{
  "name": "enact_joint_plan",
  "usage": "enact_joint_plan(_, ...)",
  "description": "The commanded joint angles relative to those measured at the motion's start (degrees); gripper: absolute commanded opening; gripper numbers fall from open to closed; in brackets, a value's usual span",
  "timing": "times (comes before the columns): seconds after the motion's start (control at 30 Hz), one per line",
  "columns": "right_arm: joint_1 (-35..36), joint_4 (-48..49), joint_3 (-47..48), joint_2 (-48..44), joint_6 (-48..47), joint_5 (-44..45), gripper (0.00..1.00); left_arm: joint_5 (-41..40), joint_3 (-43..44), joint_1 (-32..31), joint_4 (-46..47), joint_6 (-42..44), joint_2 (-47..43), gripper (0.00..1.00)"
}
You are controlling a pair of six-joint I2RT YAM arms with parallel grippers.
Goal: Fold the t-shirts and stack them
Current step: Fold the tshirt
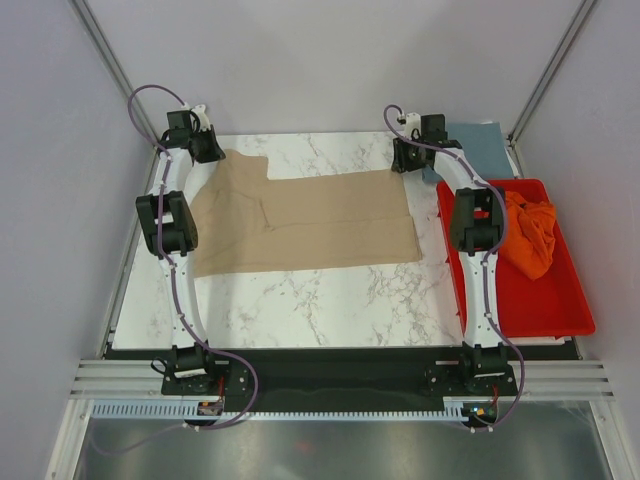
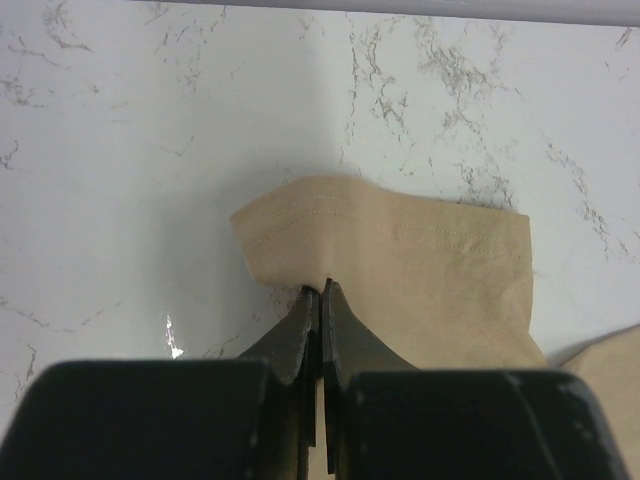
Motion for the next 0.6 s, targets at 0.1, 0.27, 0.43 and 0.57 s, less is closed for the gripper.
enact_joint_plan(0.1,-0.05,1.58,2.32,1.78,1.06,-1.87,0.25,0.12,1.01,0.21,2.25,4.08,-0.72,0.02)
enact_joint_plan(0.27,-0.14,4.30,-0.39,-1.28,0.18,0.15,0.00,-0.05,-0.48,0.39,2.33,1.64,-3.53,0.02)
enact_joint_plan(0.43,-0.23,14.58,-10.13,-9.09,1.85,0.16,0.00,-0.49,-5.04,0.39,2.42,0.92,-9.94,0.02)
enact_joint_plan(0.57,-0.32,20.47,-16.39,-12.89,1.50,0.42,0.00,-1.99,-9.01,0.56,2.77,0.83,-14.43,0.02)
